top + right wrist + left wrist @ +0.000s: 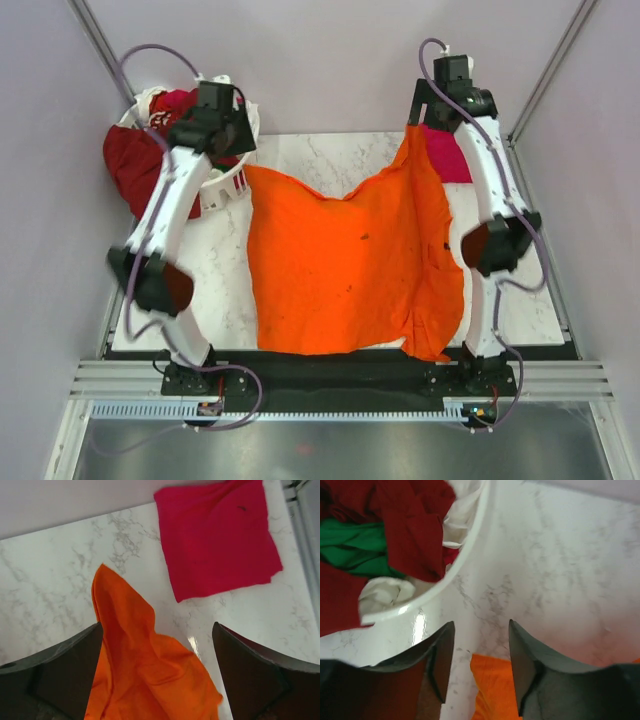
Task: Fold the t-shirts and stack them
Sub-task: Flatten the tshirt out
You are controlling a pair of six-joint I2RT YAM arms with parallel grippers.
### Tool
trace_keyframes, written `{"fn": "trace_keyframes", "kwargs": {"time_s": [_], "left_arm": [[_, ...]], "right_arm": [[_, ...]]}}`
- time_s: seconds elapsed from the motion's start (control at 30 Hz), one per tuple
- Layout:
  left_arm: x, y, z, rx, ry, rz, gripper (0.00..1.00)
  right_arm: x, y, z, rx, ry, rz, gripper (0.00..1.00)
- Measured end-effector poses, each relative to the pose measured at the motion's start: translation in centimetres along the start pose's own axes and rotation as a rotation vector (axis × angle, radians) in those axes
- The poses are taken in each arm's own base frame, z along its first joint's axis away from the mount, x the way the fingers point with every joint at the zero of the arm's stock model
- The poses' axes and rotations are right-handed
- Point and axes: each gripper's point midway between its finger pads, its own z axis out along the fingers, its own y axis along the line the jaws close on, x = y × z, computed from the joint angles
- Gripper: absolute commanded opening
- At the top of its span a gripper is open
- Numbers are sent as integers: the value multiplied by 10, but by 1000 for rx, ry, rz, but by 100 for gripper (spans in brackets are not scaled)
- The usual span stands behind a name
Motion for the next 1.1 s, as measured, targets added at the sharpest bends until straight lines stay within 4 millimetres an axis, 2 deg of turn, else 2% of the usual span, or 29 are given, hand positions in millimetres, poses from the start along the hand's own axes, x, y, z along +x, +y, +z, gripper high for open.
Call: {"fn": "trace_keyframes", "kwargs": {"time_s": [0.03, 0.07, 0.1, 0.13, 0.17, 0.2, 0.23, 0.3, 0.33, 0.43, 0.5, 0.57, 0.6, 0.67, 0.73, 0.83, 0.87, 0.9, 0.93, 0.97, 1.03, 1.1], "left_arm": [[18, 7, 47, -34, 92, 5, 73], [42, 15, 89, -67, 180, 5, 89], [73, 25, 120, -101, 272, 10, 99], [104, 35, 136, -134, 356, 14, 100], [130, 41, 140, -151, 435, 19, 100], [150, 43, 136, -159, 497, 30, 100], [156, 41, 129, -156, 525, 38, 100], [144, 29, 117, -125, 492, 42, 100], [129, 20, 104, -96, 448, 39, 100], [86, 0, 62, -19, 305, 22, 99], [69, -9, 33, 28, 228, 11, 98], [69, -13, 16, 54, 200, 7, 96], [75, -15, 13, 64, 197, 7, 95], [102, -15, 17, 66, 245, 12, 93], [137, -15, 34, 66, 317, 14, 93], [208, -5, 57, 36, 477, 11, 93], [228, -2, 61, 32, 521, 5, 92], [245, 1, 65, 26, 561, -1, 92], [255, 1, 66, 25, 585, -7, 91], [264, 2, 69, 22, 609, -14, 91], [270, -3, 81, 34, 613, -31, 90], [274, -6, 93, 34, 613, -37, 90]], "right_arm": [[13, 1, 43, 29, 66, 2, 98], [24, 1, 72, 46, 100, 1, 98], [39, 0, 98, 60, 138, -3, 98], [64, -8, 118, 85, 205, -16, 98], [85, -15, 124, 105, 263, -30, 98], [103, -24, 124, 123, 315, -41, 98], [111, -29, 120, 132, 342, -46, 98], [112, -37, 97, 135, 350, -41, 98], [103, -39, 82, 128, 328, -32, 98], [49, -38, 24, 70, 161, 32, 98], [25, -38, -17, 21, 47, 84, 98], [23, -37, -40, -26, -6, 123, 98], [29, -36, -45, -47, -4, 136, 98], [48, -25, -39, -107, 29, 158, 94], [79, -12, -13, -155, 106, 168, 92], [156, 1, 34, -187, 306, 170, 91], [189, 2, 47, -187, 394, 167, 91], [211, 2, 53, -185, 451, 166, 90], [233, 1, 57, -183, 512, 164, 90], [247, 1, 60, -182, 553, 164, 90], [259, 3, 65, -192, 587, 165, 90], [260, 7, 68, -208, 591, 167, 91]]}}
